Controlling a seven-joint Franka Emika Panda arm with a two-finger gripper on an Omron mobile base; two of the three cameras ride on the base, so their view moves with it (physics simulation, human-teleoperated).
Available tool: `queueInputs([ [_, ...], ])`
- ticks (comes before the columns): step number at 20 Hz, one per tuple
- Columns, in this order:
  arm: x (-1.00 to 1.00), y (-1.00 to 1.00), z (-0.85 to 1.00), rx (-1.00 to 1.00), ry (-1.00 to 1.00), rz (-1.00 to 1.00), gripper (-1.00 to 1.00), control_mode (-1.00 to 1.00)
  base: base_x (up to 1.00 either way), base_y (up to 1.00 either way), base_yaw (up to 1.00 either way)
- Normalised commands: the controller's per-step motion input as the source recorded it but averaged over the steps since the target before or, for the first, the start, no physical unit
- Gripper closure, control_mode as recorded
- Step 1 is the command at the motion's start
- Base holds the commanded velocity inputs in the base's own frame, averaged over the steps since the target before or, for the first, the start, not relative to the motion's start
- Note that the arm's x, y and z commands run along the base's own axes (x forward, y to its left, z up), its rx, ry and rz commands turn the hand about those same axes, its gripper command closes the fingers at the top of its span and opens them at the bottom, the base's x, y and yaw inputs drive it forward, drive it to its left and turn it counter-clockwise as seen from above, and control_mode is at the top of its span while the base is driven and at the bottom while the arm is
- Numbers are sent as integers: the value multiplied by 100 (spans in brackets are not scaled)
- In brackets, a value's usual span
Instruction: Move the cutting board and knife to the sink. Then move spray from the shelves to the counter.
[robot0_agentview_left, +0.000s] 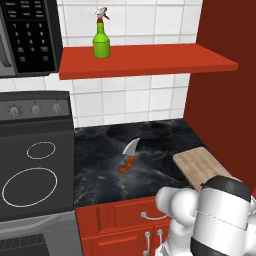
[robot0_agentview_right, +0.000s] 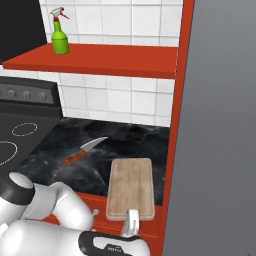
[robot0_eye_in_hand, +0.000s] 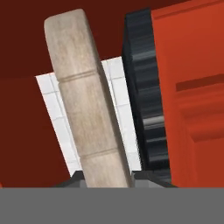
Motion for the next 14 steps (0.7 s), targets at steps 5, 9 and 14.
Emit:
queueInputs([
  [5, -16, 19, 51, -10, 0, 1, 100, -100, 0, 0, 0],
  [9, -7, 22, 57, -6, 4, 0, 100, -100, 0, 0, 0],
  [14, 0, 23, 59, -1, 12, 0, 100, -100, 0, 0, 0],
])
